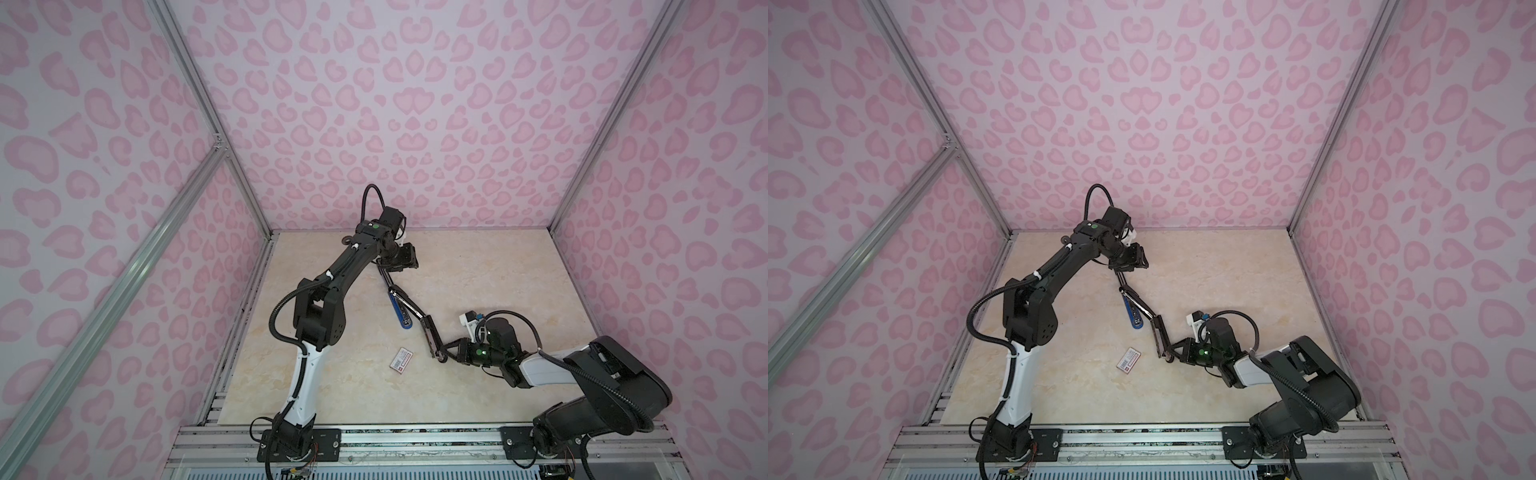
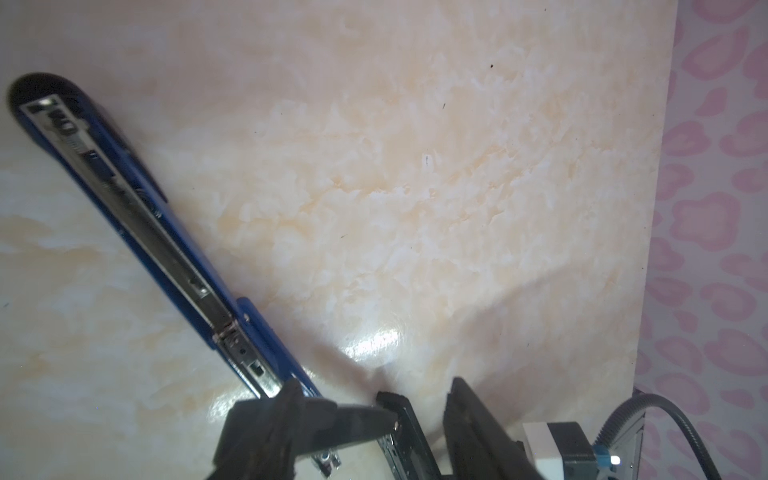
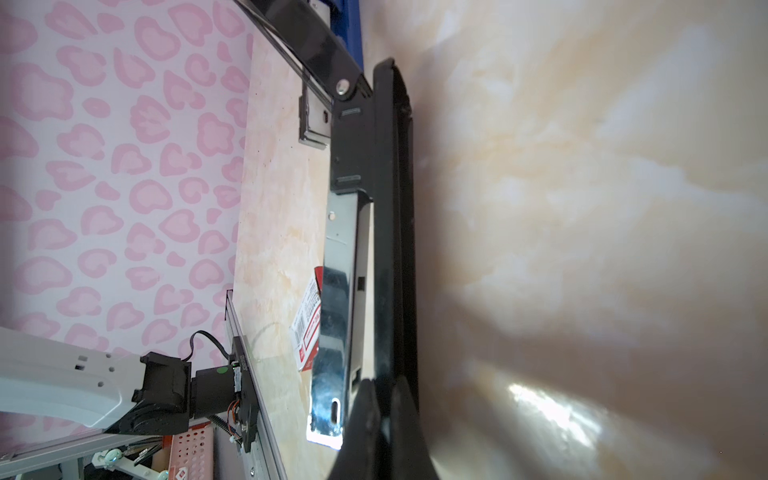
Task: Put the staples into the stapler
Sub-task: 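Pull the black stapler's top open with the left gripper, right gripper holding base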
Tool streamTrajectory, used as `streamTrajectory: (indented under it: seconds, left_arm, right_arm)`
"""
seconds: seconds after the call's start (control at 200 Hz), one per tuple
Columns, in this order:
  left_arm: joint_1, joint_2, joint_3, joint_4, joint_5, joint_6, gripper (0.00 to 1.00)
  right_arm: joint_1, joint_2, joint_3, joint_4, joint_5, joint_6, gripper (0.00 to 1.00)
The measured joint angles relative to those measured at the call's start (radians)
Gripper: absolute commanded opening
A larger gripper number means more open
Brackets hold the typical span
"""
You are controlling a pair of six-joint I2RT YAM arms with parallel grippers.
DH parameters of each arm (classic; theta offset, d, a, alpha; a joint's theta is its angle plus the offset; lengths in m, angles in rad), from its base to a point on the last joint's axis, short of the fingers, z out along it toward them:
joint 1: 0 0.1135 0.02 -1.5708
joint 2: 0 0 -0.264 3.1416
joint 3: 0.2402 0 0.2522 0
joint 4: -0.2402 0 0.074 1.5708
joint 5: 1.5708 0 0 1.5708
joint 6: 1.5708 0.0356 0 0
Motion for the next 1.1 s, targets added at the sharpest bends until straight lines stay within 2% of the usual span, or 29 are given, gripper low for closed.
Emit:
streamTrajectory:
  seconds: [0.125,0.17,0.27,0.44,0.605,0.845,0.925,0.965,1.1]
  left_arm:
    - [0.000,-0.140,-0.202,0.043,-0.080,-0.008,0.60]
    - [0.000,-0.172,-0.249,0.050,-0.108,-0.009,0.64]
    - [0.000,-0.242,-0.353,0.071,-0.174,-0.026,0.65]
    - [0.000,-0.257,-0.435,0.110,-0.202,-0.045,0.65]
    - [0.000,-0.193,-0.422,0.175,-0.169,-0.064,0.59]
    - [0.000,-0.097,-0.334,0.229,-0.109,-0.077,0.39]
    - [0.000,-0.060,-0.298,0.232,-0.095,-0.077,0.37]
    - [0.000,-0.041,-0.277,0.233,-0.090,-0.077,0.32]
    - [0.000,0.017,-0.203,0.245,-0.062,-0.074,0.31]
  right_arm:
    - [-0.006,0.043,-0.010,0.070,-0.014,0.023,0.00]
    - [-0.008,0.060,-0.014,0.097,-0.021,0.032,0.00]
    - [-0.012,0.097,-0.021,0.162,-0.031,0.054,0.00]
    - [-0.012,0.126,-0.027,0.220,-0.034,0.077,0.00]
    - [-0.012,0.136,-0.024,0.238,-0.037,0.082,0.00]
    - [-0.014,0.146,-0.035,0.264,-0.033,0.090,0.00]
    - [-0.021,0.155,-0.040,0.275,-0.035,0.094,0.00]
    - [-0.024,0.159,-0.044,0.285,-0.037,0.097,0.00]
    - [-0.039,0.180,-0.060,0.327,-0.041,0.111,0.00]
